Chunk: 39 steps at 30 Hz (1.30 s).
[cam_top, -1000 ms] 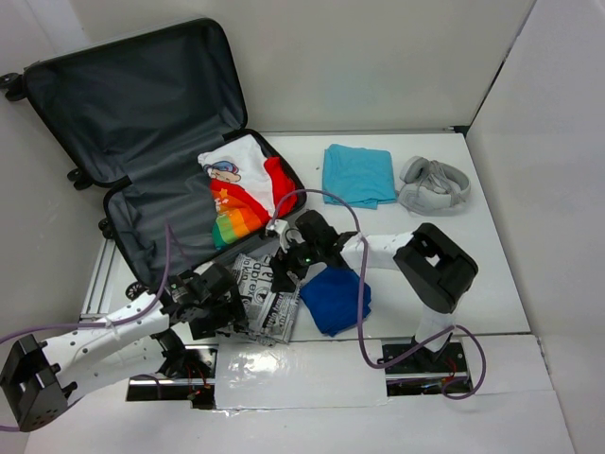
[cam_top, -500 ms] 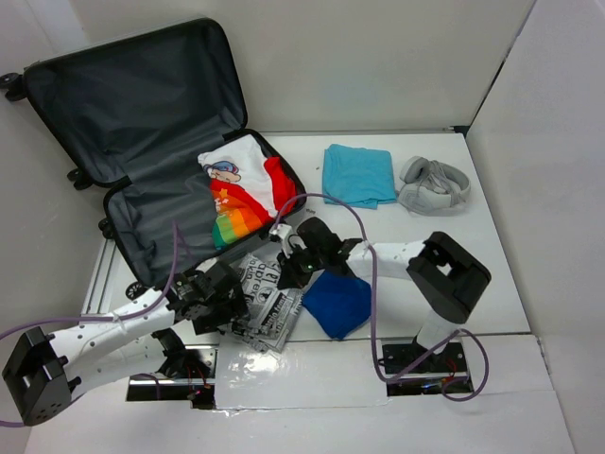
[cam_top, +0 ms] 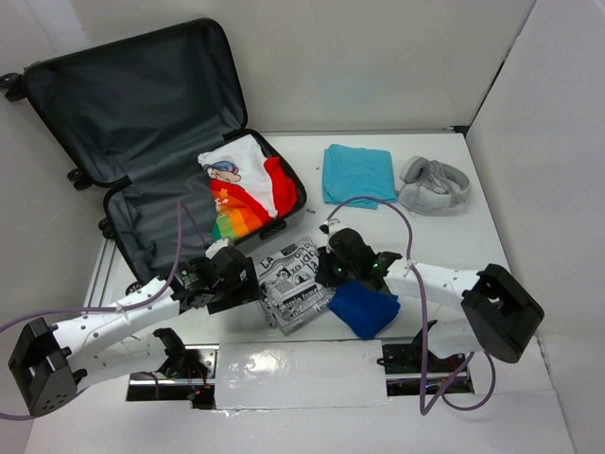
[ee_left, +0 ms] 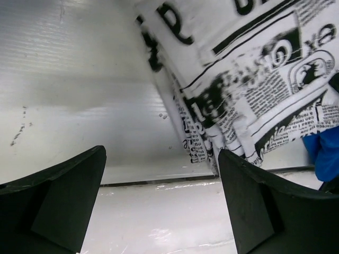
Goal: Pack the luggage
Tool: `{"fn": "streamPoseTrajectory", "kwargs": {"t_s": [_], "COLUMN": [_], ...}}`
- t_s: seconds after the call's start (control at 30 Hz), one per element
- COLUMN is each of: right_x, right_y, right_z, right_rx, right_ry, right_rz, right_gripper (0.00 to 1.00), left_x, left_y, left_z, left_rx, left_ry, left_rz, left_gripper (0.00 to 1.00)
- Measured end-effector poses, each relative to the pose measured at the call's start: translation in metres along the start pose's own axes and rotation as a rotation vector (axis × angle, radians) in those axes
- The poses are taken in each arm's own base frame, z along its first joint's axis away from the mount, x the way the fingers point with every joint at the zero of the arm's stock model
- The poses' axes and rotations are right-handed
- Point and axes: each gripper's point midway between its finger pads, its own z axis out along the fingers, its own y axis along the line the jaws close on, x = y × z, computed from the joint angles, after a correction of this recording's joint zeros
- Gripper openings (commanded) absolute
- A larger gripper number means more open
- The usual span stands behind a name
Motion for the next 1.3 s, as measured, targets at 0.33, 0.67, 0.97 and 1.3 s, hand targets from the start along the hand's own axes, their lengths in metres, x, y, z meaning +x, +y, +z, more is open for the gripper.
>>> {"fn": "streamPoseTrajectory", "kwargs": {"t_s": [0.33, 0.67, 0.97, 1.3], "right_x": [0.005, 0.005, 0.008, 0.004], "right_y": [-0.006, -0.006, -0.004, 0.0], "right_z": [-0.005, -0.005, -0.003, 0.006], "right_rx": [0.029, 0.028, 0.017, 0.004], "right_ry": [-0.024, -0.024, -0.01, 0.011], "right_rz": [0.092, 0.091, 0.082, 0.046], "right_gripper": [0.0, 0.0, 0.0, 0.0], "left_x": [0.001, -0.002, 0.009, 0.003], "left_y": [-0.027, -0.04, -0.034, -0.059], "left_z": [0.023, 0.034, 0.06, 0.067], "left_rx": [0.138, 0.187, 0.135, 0.251], "left_ry": [-0.023, -0.043, 0.001, -0.024], "left_rz": [-0.104, -0.107, -0.099, -0.108], "left_gripper": [1.0, 1.0, 1.0, 0.86]}}
